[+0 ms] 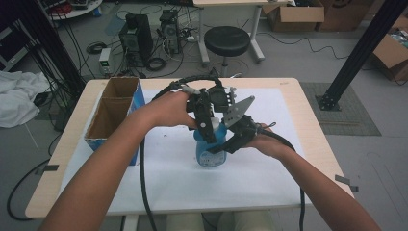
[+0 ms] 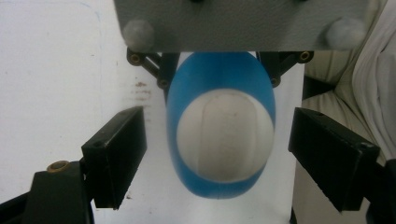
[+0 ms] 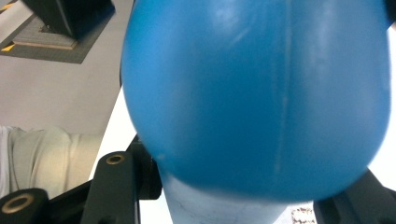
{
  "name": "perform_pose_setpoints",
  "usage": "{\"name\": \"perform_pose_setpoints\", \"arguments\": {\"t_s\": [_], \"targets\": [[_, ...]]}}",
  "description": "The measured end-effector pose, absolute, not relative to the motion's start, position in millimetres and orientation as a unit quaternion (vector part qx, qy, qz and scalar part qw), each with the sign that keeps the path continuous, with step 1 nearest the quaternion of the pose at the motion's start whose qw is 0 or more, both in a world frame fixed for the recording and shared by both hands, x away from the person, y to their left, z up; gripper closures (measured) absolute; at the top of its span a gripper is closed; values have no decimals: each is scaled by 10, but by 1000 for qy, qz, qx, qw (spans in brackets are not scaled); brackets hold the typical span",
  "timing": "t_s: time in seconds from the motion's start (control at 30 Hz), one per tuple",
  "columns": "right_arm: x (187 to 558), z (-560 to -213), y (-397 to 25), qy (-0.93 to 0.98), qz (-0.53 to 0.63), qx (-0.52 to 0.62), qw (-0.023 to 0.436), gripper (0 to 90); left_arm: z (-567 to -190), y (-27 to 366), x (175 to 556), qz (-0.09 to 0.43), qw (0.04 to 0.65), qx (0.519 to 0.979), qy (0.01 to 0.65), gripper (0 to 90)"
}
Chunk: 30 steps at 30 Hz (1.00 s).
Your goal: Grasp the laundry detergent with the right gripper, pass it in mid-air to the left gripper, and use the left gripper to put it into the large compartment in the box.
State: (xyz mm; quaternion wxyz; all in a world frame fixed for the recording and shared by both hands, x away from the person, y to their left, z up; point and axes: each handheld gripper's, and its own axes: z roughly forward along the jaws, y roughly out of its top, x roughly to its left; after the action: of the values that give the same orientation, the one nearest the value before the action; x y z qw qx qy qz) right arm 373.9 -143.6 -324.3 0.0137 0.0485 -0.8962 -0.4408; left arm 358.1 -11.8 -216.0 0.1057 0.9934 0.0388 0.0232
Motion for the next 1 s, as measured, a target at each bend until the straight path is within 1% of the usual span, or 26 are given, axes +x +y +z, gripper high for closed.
{"name": "perform_pose_setpoints", "arguments": {"t_s": [0.2,0.23,0.5,1.0], "targets": [[3735,-3231,-1444,-897,-440,45,16,446,-2246,-149,3590,18,104,994,37,205],[3726,-3227,-1447,-897,-440,41,22,446,-2268,-154,3591,17,100,994,37,204],[3737,-3220,-1457,-897,-440,44,14,445,-2345,-171,3595,22,97,994,36,217],[3741,-3215,-1463,-896,-442,42,16,445,-2356,-182,3594,20,104,994,34,263]]}}
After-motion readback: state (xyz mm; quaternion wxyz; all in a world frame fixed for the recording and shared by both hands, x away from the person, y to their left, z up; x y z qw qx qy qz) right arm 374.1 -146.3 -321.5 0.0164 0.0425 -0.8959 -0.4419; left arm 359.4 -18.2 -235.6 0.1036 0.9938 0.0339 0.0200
